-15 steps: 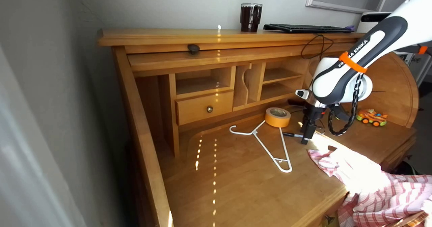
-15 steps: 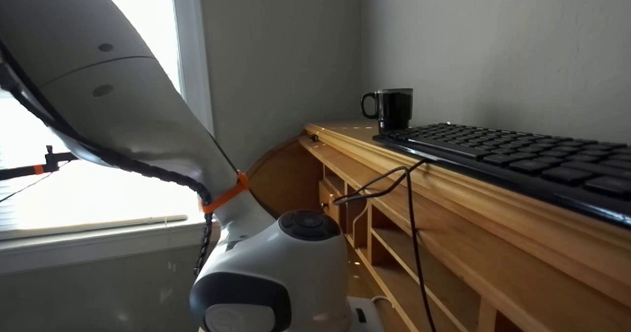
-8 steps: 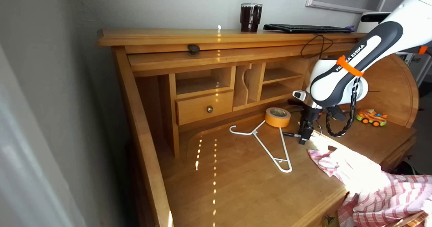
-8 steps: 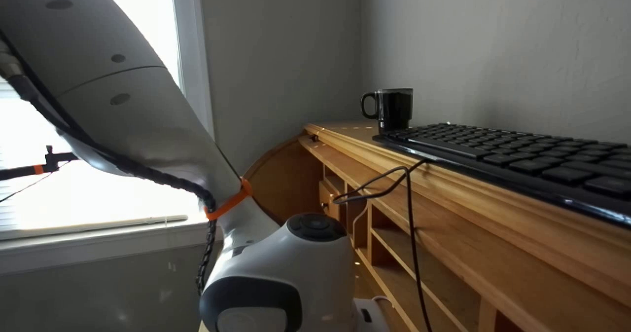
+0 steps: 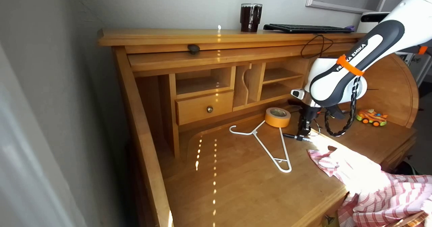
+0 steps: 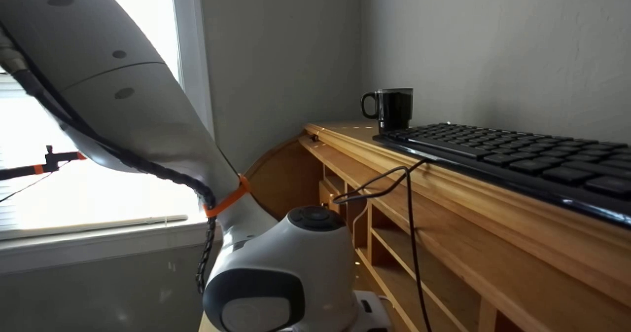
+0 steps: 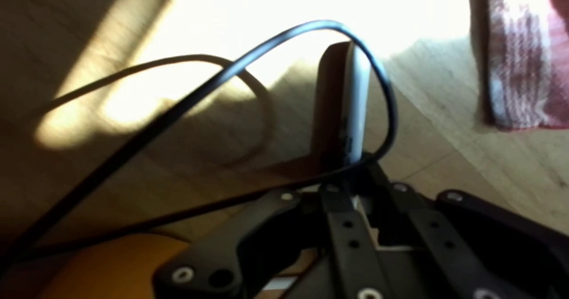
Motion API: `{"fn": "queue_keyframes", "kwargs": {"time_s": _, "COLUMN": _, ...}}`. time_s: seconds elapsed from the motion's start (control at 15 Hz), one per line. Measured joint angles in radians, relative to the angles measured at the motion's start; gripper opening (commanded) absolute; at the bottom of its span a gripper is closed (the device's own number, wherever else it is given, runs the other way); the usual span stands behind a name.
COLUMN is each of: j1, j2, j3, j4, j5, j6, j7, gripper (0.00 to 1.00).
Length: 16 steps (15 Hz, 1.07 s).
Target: Put the black marker in the brown mug.
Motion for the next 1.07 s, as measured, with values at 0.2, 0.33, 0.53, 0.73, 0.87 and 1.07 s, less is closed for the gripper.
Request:
{"fn": "queue_keyframes", "kwargs": {"time_s": 0.2, "j1": 0.010, "j2": 0.000, "j3": -0.014, "j4": -0.001, "j5": -0.022, "j6": 0.000, "j7": 0.030, "gripper": 0.04}}
{"fn": "queue_keyframes", "kwargs": {"time_s": 0.33, "j1": 0.014, "j2": -0.012, "j3": -0.018, "j4": -0.015, "j5": -0.037, "j6": -0.003, "j7": 0.038, "gripper": 0.04}}
{"fn": "queue_keyframes", "kwargs": {"time_s": 0.53, "j1": 0.014, "j2": -0.067, "j3": -0.002, "j4": -0.083, "j5": -0.047, "j6": -0.025, "j7": 0.025, "gripper": 0.04}}
{"fn": "queue_keyframes", "kwargs": {"time_s": 0.73, "j1": 0.015, "j2": -0.148, "j3": 0.032, "j4": -0.194, "j5": -0.042, "j6": -0.013, "j7": 0.022, "gripper": 0.04}}
{"fn": "queue_keyframes", "kwargs": {"time_s": 0.87, "j1": 0.015, "j2": -0.208, "j3": 0.060, "j4": -0.272, "j5": -0.018, "j6": 0.014, "j7": 0.023, "gripper": 0.04}}
{"fn": "queue_keyframes", "kwargs": {"time_s": 1.07, "j1": 0.014, "j2": -0.309, "j3": 0.119, "j4": -0.373, "j5": 0.088, "j6": 0.029, "j7": 0.019, "gripper": 0.04}}
